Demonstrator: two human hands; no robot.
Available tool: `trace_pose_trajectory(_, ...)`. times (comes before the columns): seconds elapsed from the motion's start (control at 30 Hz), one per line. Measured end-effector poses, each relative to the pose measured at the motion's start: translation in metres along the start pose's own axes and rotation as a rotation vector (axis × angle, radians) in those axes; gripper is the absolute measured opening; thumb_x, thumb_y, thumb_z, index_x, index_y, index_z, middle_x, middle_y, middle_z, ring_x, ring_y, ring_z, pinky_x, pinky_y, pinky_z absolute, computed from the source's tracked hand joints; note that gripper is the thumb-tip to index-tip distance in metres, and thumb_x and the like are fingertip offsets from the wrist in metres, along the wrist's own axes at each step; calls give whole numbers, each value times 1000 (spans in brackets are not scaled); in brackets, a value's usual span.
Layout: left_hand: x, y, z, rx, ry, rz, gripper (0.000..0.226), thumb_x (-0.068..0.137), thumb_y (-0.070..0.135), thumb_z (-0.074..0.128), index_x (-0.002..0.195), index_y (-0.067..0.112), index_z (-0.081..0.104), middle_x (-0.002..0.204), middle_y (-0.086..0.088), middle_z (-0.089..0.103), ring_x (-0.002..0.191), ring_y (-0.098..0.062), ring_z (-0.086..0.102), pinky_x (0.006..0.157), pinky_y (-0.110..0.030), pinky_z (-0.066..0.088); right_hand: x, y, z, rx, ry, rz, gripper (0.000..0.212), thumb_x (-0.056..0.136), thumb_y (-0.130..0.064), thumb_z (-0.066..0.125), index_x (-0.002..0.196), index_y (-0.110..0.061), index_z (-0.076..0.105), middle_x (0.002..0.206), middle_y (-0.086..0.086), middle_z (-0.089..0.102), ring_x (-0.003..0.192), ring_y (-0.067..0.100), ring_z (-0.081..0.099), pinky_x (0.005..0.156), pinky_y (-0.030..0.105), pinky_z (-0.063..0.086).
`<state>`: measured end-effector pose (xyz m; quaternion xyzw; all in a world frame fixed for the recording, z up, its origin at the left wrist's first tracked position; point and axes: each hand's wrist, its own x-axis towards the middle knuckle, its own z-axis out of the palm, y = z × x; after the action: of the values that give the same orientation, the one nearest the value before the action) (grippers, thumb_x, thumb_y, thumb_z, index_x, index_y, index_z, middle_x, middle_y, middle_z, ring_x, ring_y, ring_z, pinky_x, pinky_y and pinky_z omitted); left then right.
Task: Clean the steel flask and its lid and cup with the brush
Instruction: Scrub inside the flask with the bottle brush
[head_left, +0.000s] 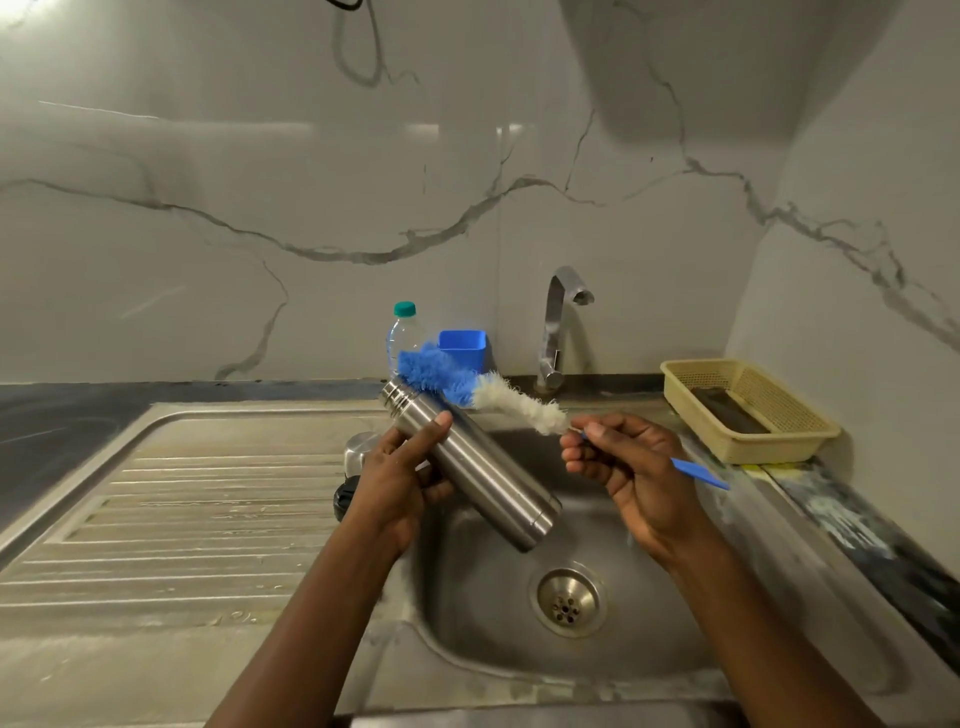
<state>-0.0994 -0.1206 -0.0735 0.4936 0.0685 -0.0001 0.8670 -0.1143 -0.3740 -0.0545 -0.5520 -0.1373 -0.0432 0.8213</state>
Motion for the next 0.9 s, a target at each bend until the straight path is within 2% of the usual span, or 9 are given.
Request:
trace_pose_trajectory(0.13, 1, 2, -2, 9, 7, -1, 65, 75, 28, 87, 133, 11, 64, 126, -20, 71, 106, -35, 76, 81, -46, 65, -3, -6, -6, -36, -19, 1, 20, 85, -14, 68, 98, -3, 79, 93, 24, 75, 82, 29, 74, 73, 31, 63)
trace_pose_trajectory(0.27, -2, 6, -1, -12, -5, 3, 60, 79, 27, 85, 133, 14, 64, 123, -18, 73, 105, -33, 77, 81, -46, 65, -7, -14, -12, -27, -28, 17, 24, 77, -24, 74, 94, -9, 82, 93, 22, 75, 82, 28, 74, 72, 30, 63)
trace_pose_trajectory(0.4, -9, 3, 6, 41, -55, -15, 57, 79, 24, 85, 131, 13, 65, 122, -18, 74, 107, -33, 77, 80, -45, 65, -6, -6, -4, 4, -53, 19, 29, 77, -22, 74, 99, -4, 80, 95, 24, 74, 84, 28, 74, 74, 30, 63)
trace_pose_trajectory(0.57, -7, 9, 3, 14, -13, -4, 56, 79, 26, 84, 130, 12, 65, 117, -17, 76, 101, -32, 78, 79, -45, 66, -8, -18, -16, -29, -39, 4, 26, 76, -22, 74, 96, -7, 82, 93, 24, 75, 82, 29, 74, 73, 30, 63)
trace_pose_trajectory(0.73, -10, 3, 9, 35, -36, -32, 55, 81, 23, 83, 131, 10, 65, 115, -16, 77, 101, -32, 78, 74, -43, 65, -6, -7, -12, -6, -65, 23, 28, 79, -16, 74, 102, -2, 79, 98, 27, 74, 87, 30, 74, 76, 32, 63)
trace_pose_trajectory(0.9, -8, 7, 5, 27, 0, -1, 60, 77, 24, 86, 132, 10, 65, 122, -19, 74, 100, -31, 79, 77, -44, 66, -6, -16, -19, -7, -38, 7, 27, 76, -18, 74, 99, -3, 80, 94, 24, 75, 83, 29, 74, 73, 31, 63)
